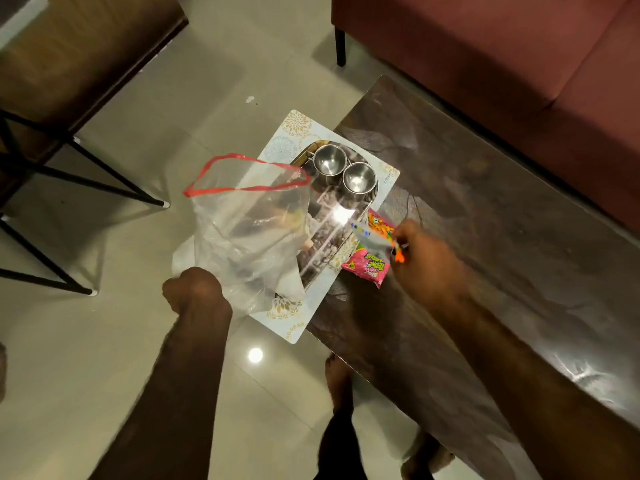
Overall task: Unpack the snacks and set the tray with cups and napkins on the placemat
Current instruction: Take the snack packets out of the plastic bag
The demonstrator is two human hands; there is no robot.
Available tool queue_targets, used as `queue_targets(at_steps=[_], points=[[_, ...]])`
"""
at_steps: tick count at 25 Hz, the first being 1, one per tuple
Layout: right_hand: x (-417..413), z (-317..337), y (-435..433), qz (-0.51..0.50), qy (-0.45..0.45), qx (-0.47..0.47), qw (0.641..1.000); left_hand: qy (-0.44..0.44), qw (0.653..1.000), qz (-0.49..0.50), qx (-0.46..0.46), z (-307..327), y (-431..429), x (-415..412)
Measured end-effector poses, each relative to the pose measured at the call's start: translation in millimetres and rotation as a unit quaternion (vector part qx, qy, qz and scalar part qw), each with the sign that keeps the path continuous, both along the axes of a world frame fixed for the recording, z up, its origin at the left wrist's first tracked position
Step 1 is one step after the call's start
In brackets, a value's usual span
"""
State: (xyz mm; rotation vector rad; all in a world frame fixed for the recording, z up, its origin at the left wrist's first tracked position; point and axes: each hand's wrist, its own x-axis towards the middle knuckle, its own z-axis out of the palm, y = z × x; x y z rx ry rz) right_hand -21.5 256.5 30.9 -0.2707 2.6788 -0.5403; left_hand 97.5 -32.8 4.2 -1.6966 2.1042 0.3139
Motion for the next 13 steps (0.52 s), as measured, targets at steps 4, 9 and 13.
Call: queue_targets(at_steps=[4,9,13], points=[[48.3,-42.0,-3.0,0.218,0.146,0.088,0.961,-0.050,0.998,-0.046,0.006,0.4,5.0,-8.7],[63.4,-78.3,-10.8,0.333,0.173,0.125,0.919,0.404,0.751,0.500,0.151,0.7,10.3,-17.0],[72.1,-95.2,-10.1,0.362,-0.018,0.191,0.912,0.421,0.753,0.475,0.173,0.4,19.8,-11.1]])
